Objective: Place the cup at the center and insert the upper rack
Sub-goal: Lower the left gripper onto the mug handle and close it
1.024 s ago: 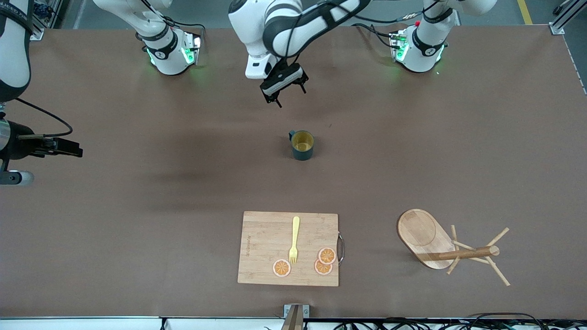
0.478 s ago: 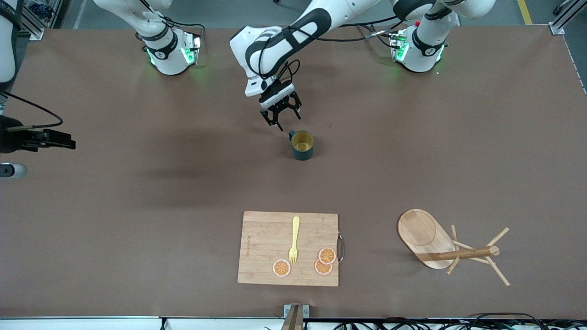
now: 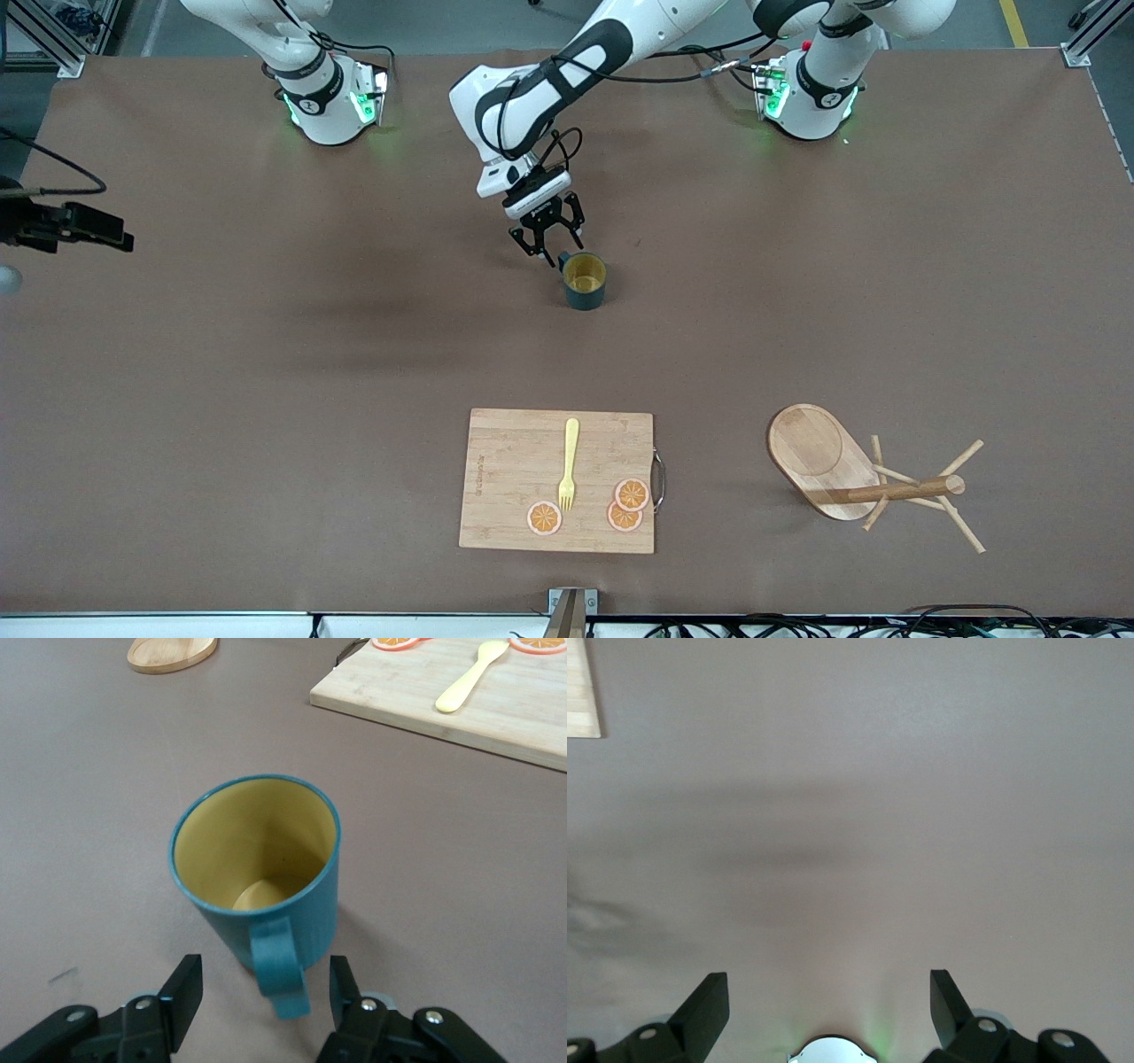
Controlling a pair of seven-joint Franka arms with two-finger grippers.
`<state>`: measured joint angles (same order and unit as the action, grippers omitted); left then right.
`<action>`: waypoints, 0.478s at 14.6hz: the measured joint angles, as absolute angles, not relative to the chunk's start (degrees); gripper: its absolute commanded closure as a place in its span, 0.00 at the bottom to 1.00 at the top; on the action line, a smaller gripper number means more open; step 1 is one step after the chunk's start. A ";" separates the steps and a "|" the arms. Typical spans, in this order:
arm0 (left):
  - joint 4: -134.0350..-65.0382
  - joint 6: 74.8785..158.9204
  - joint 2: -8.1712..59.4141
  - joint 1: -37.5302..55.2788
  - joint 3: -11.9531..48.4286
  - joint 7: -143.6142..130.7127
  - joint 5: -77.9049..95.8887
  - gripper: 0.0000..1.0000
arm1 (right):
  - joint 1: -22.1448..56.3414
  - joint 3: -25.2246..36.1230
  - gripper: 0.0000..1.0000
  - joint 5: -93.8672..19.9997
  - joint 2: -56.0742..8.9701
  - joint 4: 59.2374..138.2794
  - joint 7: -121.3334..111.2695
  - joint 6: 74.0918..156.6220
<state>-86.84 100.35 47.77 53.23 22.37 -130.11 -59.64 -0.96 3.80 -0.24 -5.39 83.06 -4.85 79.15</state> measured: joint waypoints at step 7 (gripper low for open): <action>-86.20 102.85 48.24 53.24 20.63 -130.76 -59.99 0.83 | -0.97 3.87 0.00 -0.35 1.67 86.68 -4.75 79.11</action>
<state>-86.20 102.85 48.24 53.24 20.63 -130.76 -59.99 -0.97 3.87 -0.35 1.67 86.68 -4.75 79.11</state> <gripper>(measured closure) 0.656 0.000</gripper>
